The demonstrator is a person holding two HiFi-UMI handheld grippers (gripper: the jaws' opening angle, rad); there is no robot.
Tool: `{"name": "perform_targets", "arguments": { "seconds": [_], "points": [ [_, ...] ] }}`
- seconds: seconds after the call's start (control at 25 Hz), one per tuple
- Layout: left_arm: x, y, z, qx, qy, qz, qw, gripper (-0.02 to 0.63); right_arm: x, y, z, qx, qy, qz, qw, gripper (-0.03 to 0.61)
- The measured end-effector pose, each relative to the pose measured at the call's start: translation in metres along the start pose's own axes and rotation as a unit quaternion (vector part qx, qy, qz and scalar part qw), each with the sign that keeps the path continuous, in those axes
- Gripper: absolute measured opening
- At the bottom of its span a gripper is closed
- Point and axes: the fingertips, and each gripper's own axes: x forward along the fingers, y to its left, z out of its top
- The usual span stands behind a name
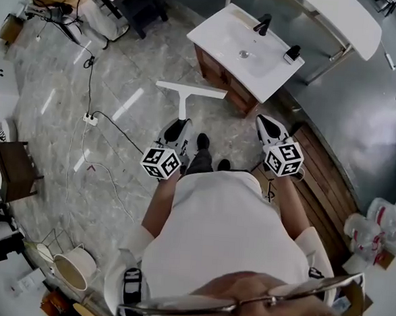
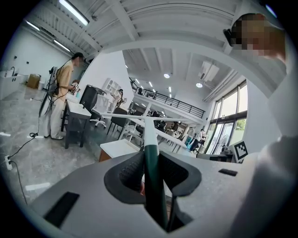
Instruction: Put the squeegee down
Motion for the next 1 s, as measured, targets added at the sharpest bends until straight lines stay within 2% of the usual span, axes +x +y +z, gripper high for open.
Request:
{"name": "perform_targets", "arguments": {
  "seconds": [0.32,1.0],
  "points": [
    [0.047,0.04,0.019,0.006,0.02,-0.023,0.9995,0.094,0.043,-0.015,0.014,0.001,0.008,-0.029,1.0,0.006],
    [0.128,0.126,0.061,0.021,0.063,-0.106,0.9922,0.094,0.135,-0.038,0.042,0.033,0.02,-0.119,0.992,0.006]
  ]
}}
